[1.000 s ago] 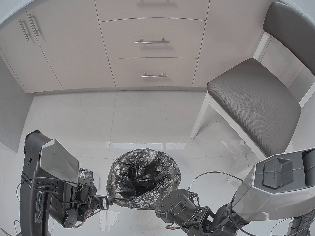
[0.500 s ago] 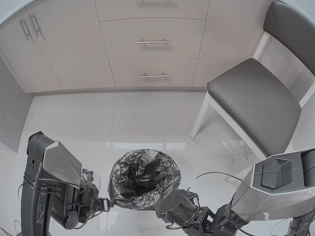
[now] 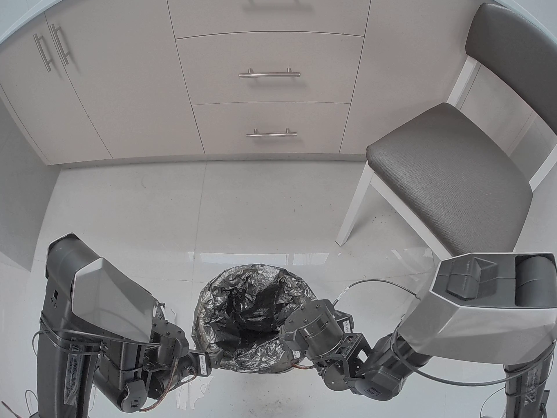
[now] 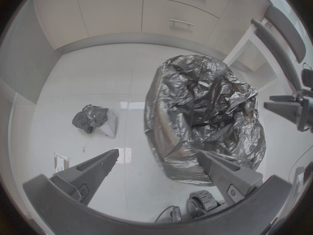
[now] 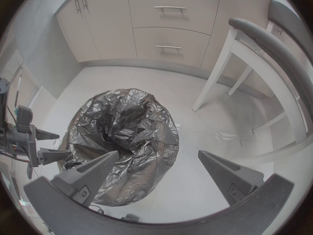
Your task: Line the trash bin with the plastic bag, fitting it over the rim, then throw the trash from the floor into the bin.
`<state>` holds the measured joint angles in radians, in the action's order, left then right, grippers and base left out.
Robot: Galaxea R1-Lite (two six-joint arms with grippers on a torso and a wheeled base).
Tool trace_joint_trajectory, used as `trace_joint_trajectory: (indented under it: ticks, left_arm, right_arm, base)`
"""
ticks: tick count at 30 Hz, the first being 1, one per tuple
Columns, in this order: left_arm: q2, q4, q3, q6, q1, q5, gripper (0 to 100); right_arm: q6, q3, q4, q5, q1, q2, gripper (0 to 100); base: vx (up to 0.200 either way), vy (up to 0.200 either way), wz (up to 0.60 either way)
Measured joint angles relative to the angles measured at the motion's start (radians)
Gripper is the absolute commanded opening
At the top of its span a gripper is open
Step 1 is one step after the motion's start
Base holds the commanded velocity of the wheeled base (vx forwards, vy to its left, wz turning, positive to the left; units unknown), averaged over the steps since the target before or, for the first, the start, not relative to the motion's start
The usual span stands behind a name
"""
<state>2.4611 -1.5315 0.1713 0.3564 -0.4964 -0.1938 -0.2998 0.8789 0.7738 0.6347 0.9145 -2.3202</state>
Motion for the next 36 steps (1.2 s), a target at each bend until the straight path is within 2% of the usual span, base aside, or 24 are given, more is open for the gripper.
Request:
trace_joint_trajectory:
  ticks: [13,19,36]
  left_arm:
    - [-0.01,0.0,0.035,0.001,-0.029,-0.002,100]
    - [-0.01,0.0,0.041,0.001,-0.027,-0.003,100]
    - [0.0,0.0,0.042,0.006,-0.018,-0.002,100]
  right_arm:
    - [0.017,0.032,0.002,0.004,0.017,-0.1,100]
    - [-0.002,-0.037,0.013,0.002,0.056,-0.103,100]
    - [-0.059,-0.225,0.103,0.003,0.083,-0.098,100]
  base:
    - [0.0,0.0,0.0]
    - [0.0,0.0,0.0]
    - [0.0,0.0,0.0]
